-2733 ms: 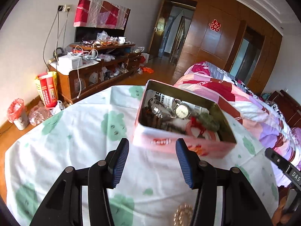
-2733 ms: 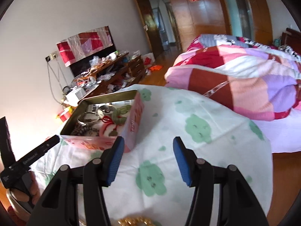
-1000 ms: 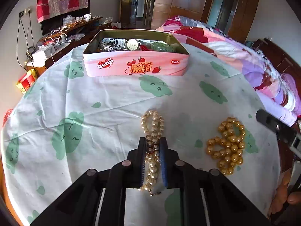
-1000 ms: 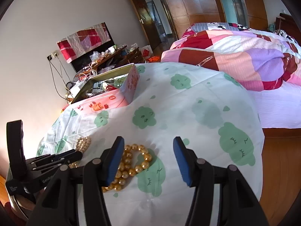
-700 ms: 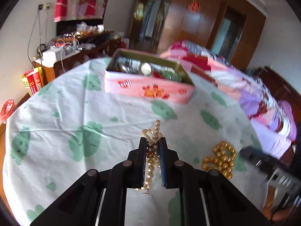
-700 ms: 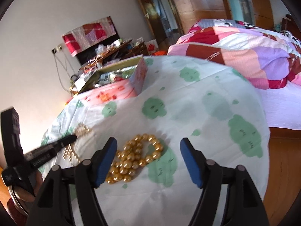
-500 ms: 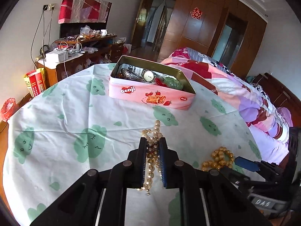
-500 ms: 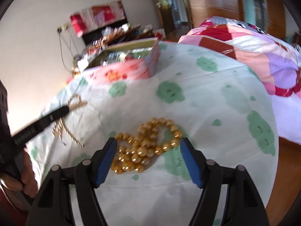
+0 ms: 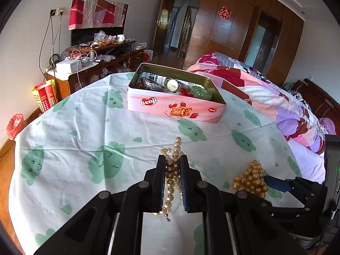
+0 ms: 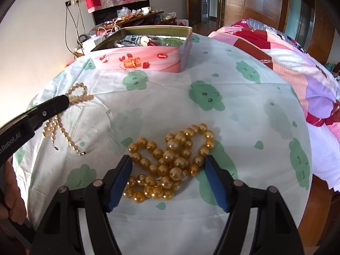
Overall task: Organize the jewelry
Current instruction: 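Grasp the pearl necklace with the left tool while the right tool grasps the gold bead bracelet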
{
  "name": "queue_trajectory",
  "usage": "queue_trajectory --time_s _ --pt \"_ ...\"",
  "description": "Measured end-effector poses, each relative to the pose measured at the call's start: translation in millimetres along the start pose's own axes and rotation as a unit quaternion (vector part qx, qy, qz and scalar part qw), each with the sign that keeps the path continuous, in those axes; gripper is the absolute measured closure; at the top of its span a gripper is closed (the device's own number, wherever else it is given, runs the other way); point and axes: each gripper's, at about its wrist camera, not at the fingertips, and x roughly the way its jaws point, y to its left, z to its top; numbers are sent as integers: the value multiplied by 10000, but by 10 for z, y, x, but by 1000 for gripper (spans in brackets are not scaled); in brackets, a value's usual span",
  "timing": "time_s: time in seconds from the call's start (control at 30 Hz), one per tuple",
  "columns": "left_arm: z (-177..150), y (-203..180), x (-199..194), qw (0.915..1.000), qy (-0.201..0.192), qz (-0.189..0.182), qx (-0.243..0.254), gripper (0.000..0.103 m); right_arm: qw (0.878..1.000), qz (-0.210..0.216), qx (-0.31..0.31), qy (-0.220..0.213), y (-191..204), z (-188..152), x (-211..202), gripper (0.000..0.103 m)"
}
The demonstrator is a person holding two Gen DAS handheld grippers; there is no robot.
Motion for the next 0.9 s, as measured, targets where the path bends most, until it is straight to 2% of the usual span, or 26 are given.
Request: queue_trajectory --time_s 0.03,0.17,0.2,0.23,0.37,0.67,0.73,0.8,0.9 --pt "-2 3 -3 10000 -5 7 5 91 10000 -39 -44 -19 7 -4 -6 46" --pt "-3 -2 1 10000 4 68 26 91 9998 -105 -172 -52 31 -9 -16 58" --pt "-3 0 2 10000 4 82 24 91 9997 -91 -197 -75 41 -11 -26 66" --pt "-4 5 3 10000 5 83 18 91 9997 -61 -211 -85 49 -12 -27 68" --pt "-3 27 11 9999 19 106 -39 91 9998 53 -139 -113 20 -8 -32 69" --pt "-2 35 16 9999 13 141 -53 91 9945 873 533 -222 -102 -25 -74 69" --pt "-2 35 16 9999 14 141 -57 91 9933 976 524 -317 -56 -15 -119 72" --pt "0 34 17 9999 12 147 -59 91 9930 1008 430 -440 2 4 -184 78" --pt "0 34 17 9999 12 148 -51 91 9916 1084 376 -591 60 31 -266 78"
